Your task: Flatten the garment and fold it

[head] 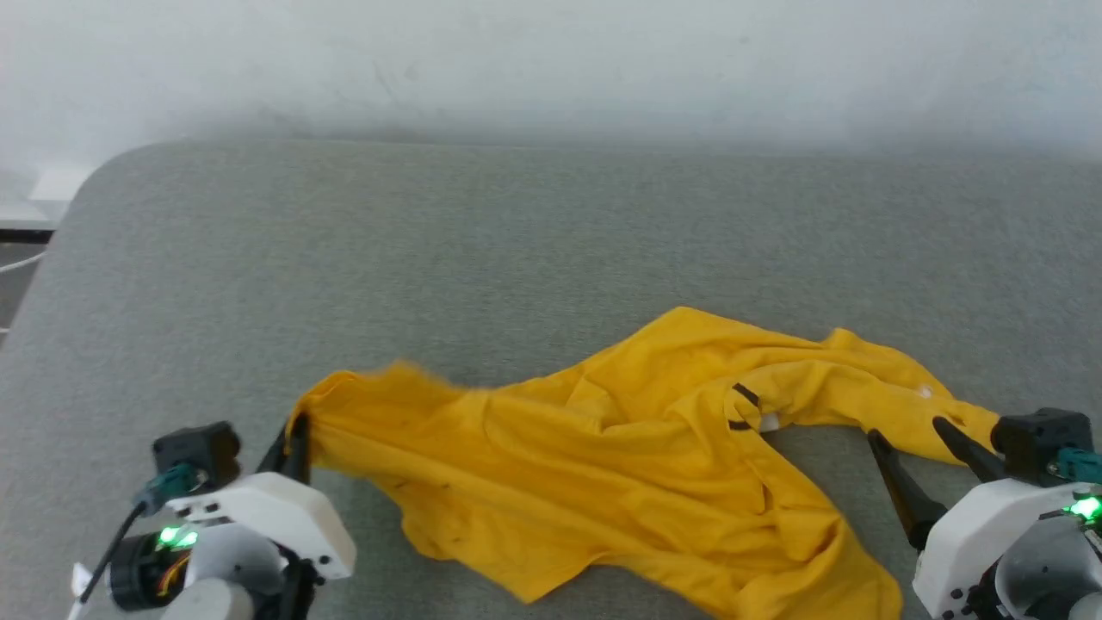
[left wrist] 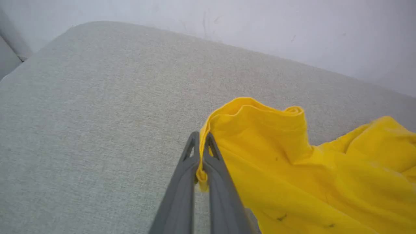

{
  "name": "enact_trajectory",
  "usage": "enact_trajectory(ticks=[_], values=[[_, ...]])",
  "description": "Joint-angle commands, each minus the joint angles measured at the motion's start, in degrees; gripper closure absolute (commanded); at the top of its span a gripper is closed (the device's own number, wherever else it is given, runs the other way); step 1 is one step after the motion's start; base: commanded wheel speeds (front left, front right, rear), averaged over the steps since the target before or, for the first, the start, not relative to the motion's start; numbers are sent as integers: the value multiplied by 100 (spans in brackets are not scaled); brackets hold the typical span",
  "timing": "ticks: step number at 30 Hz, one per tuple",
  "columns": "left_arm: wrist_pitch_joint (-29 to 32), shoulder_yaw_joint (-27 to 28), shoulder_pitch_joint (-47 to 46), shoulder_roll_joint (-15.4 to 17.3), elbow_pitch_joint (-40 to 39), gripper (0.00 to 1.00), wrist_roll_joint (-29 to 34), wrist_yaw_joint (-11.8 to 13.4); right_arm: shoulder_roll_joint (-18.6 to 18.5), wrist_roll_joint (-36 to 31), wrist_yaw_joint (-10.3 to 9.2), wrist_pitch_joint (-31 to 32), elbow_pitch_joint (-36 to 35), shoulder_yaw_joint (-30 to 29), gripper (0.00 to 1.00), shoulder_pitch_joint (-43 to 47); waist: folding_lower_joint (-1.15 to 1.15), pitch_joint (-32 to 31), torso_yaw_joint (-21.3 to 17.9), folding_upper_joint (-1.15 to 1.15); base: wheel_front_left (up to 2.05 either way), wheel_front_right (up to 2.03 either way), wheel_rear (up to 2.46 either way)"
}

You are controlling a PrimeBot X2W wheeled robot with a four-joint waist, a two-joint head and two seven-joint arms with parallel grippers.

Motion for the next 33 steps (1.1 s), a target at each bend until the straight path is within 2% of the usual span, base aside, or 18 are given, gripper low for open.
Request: enact_trajectory(ticks=[1, 2, 3, 4, 6, 14, 21, 22, 23, 29, 33], values=[[-25, 102, 135, 48, -89, 100, -69, 99, -60, -59, -5, 78, 63, 9, 0, -21, 0, -128, 288, 0, 0, 0, 0], [10, 149, 204, 74, -121, 100, -95, 161, -85, -108, -5, 150, 125, -10, 0, -57, 0, -112, 335, 0, 0, 0, 0], [97, 140, 270, 115, -110, 69, -85, 222, -150, -191, -5, 224, 189, 7, 0, -107, 0, -91, 382, 0, 0, 0, 0], [200, 85, 309, 156, -99, 0, -50, 260, -212, -271, -5, 283, 259, 21, 0, -172, 0, -68, 423, 0, 0, 0, 0], [146, 14, 248, 130, -170, 0, 44, 277, -301, -387, -5, 382, 401, 23, 0, -332, 0, -21, 508, 0, 0, 0, 0], [-626, -310, -196, -224, -359, 0, 320, -92, -891, -681, -5, 817, 1241, 339, 0, -1085, 0, 235, 792, 0, 0, 0, 0], [-830, -566, -375, -456, -149, 0, 395, -262, -1281, -608, -5, 1124, 2086, 670, 0, -1380, 0, 532, 1064, 0, 0, 0, 0], [-855, -597, -397, -490, -112, 0, 401, -281, -1325, -567, -5, 1125, 2195, 713, 58, -1406, 0, 568, 1114, 0, 0, 0, 0], [-879, -620, -418, -523, -81, 0, 404, -293, -1371, -541, -5, 1072, 2266, 741, 100, -1452, 0, 605, 1159, 0, 0, 0, 0], [-989, -696, -518, -656, 81, 0, 396, -343, -1665, -743, -5, 263, 2429, 585, 100, -2244, 0, 705, 1372, 0, 0, 0, 0], [-1038, -724, -611, -716, 151, 0, 384, -380, -1811, -986, -5, -248, 2557, 772, 100, -3076, 0, 759, 1494, 0, 0, 0, 0]])
